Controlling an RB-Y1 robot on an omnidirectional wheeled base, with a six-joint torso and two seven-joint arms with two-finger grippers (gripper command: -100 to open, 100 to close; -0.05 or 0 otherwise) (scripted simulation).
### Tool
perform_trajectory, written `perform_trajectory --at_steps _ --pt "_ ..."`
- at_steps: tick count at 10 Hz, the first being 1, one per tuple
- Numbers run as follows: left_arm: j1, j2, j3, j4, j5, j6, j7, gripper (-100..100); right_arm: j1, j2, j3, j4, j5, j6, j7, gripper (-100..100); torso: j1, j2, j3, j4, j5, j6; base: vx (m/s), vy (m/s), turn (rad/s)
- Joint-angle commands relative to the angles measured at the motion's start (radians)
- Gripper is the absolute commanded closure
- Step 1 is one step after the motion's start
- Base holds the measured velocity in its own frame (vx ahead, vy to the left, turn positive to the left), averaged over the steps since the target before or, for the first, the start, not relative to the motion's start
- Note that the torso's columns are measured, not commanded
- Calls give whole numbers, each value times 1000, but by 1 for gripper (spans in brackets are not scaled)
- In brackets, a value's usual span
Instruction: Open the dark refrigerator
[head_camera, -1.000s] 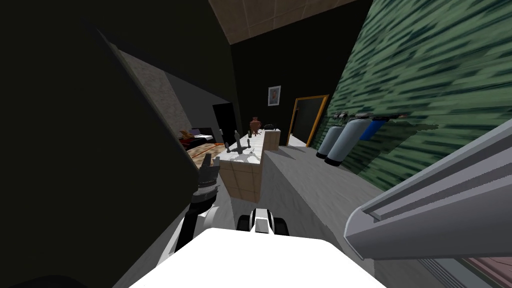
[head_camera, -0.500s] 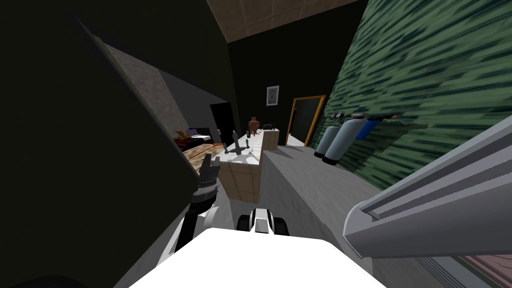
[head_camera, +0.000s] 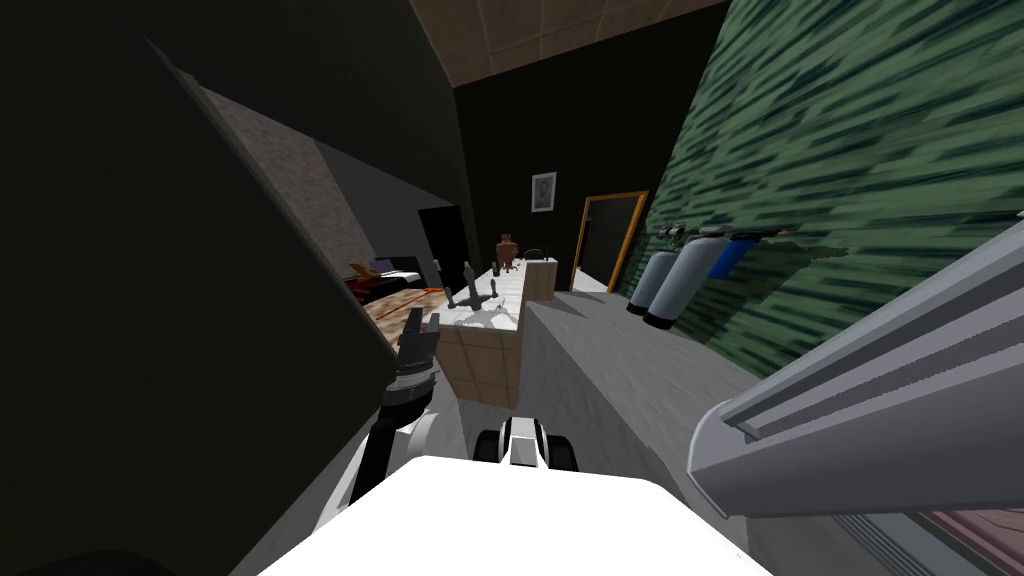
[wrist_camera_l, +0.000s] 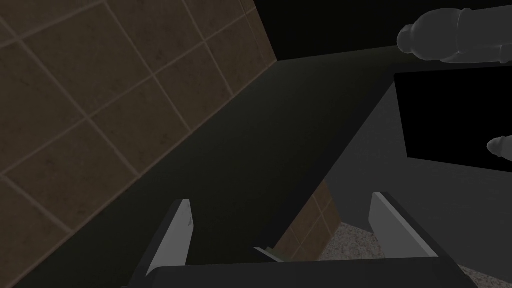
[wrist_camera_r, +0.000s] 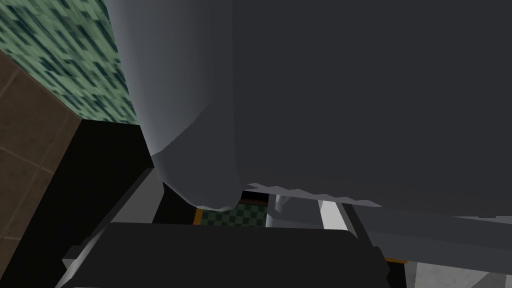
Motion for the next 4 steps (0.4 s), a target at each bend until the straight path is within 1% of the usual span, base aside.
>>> perform_trajectory --at_steps 1,4 --pt "0 0 0 0 0 0 0 0 0 0 1 0 0 0 0 0 1 0 0 -1 -1 1 0 0 0" --pt "0 0 0 0 0 0 0 0 1 1 1 0 0 0 1 0 1 0 1 -1 -2 2 0 0 0"
